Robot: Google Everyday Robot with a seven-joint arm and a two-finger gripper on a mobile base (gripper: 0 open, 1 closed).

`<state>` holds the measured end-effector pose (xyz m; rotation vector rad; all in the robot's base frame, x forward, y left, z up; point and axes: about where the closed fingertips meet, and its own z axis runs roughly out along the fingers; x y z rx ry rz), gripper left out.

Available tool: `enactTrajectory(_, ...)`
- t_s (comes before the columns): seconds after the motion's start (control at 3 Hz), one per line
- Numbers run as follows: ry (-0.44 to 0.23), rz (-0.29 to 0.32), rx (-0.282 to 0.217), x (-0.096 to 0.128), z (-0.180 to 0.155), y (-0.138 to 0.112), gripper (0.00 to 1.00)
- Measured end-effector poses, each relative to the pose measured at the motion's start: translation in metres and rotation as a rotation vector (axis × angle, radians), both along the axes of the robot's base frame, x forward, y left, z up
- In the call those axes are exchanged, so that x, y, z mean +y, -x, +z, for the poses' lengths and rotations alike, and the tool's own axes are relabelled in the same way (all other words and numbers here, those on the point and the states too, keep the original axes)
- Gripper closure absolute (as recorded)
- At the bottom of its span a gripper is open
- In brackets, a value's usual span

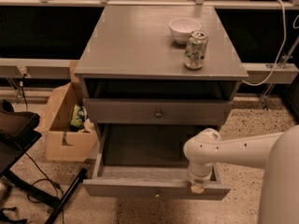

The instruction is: Open middle drawer

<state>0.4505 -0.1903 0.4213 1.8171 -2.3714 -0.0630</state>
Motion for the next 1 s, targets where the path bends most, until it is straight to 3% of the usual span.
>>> enactTrajectory(0.67, 0.0, 0.0, 0.002, -0.0003, -0.0009, 0.001, 0.04)
enactTrajectory(1.0, 0.0, 0.0, 0.004, -0.0005, -0.0015, 0.0016, 0.0)
